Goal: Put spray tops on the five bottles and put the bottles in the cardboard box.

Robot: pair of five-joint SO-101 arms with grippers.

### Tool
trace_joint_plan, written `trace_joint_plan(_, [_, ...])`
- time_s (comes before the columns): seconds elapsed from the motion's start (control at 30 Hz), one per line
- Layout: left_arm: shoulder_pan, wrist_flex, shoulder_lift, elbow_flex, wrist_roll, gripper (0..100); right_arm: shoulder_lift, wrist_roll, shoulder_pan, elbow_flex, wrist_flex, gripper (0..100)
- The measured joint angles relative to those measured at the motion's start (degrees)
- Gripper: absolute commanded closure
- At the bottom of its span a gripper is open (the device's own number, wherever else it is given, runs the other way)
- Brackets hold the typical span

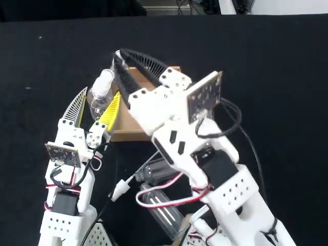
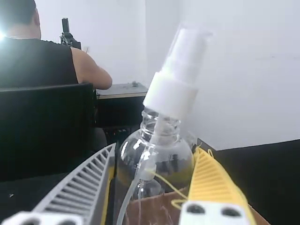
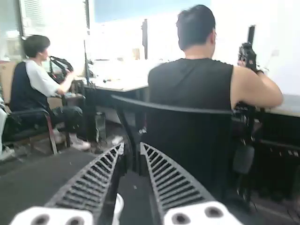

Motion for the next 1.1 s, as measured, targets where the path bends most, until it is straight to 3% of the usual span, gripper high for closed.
trace_joint_plan(0.23, [0.0,0.0,0.0,0.0,0.0,97,8.4,0.0,0.2,0.0,-1.9,98.8])
trace_joint_plan(0.8, [-0.1,0.0,0.0,0.0,0.0,97,8.5,0.0,-5.2,0.0,-2.1,98.8])
trace_joint_plan(1.1, [-0.1,0.0,0.0,0.0,0.0,97,-2.0,0.0,-5.2,0.0,1.1,98.7])
